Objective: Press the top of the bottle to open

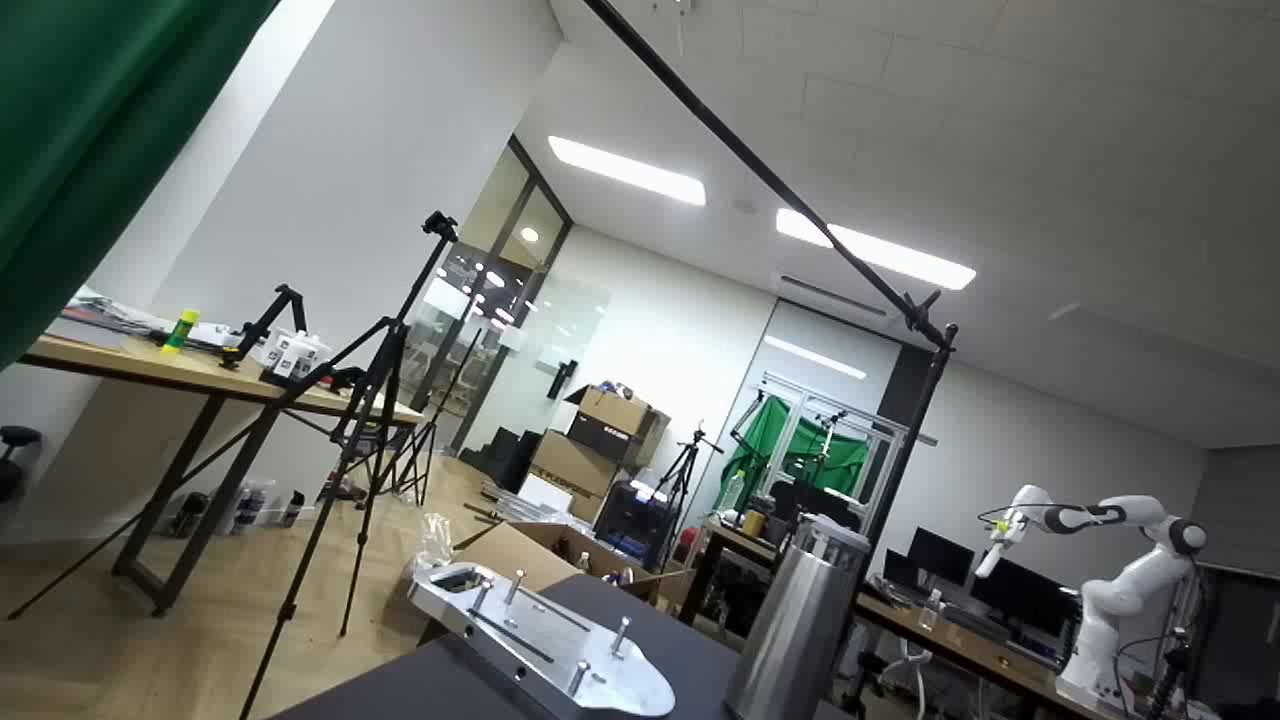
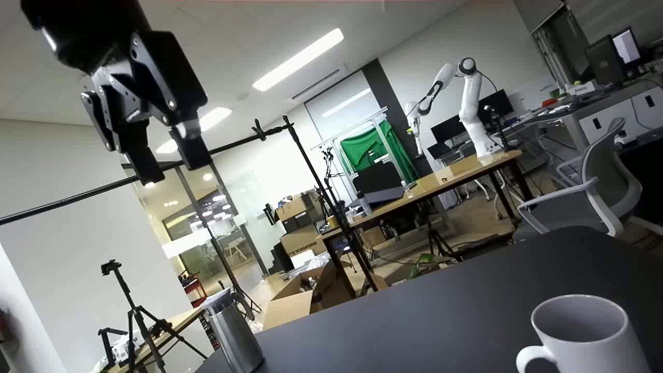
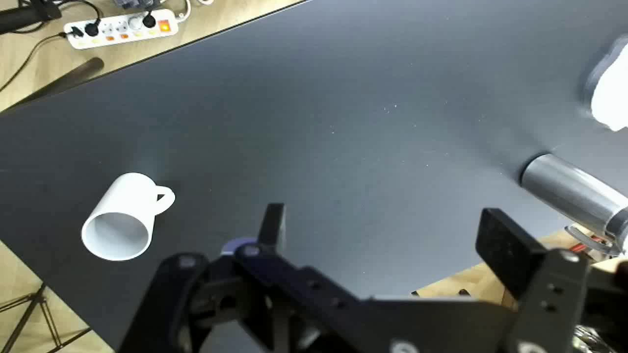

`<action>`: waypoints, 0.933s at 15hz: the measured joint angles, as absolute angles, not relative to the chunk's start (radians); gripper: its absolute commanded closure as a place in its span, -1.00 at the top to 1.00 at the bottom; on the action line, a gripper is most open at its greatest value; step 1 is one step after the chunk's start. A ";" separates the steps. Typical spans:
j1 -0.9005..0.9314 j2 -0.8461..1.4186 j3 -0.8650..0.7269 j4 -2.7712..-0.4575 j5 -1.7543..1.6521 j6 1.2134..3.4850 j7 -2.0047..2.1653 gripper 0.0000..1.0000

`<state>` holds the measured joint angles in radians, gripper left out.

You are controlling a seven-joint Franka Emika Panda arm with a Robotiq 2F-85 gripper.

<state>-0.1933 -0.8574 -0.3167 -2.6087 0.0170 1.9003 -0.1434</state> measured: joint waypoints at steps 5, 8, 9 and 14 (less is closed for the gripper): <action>-0.193 -0.859 -0.317 -2.609 0.017 1.902 -0.143 1.00; -0.193 -0.859 -0.317 -2.609 0.017 1.902 -0.143 1.00; -0.193 -0.859 -0.317 -2.609 0.017 1.902 -0.143 1.00; -0.133 -0.821 -0.248 -2.606 0.076 1.977 -0.161 0.46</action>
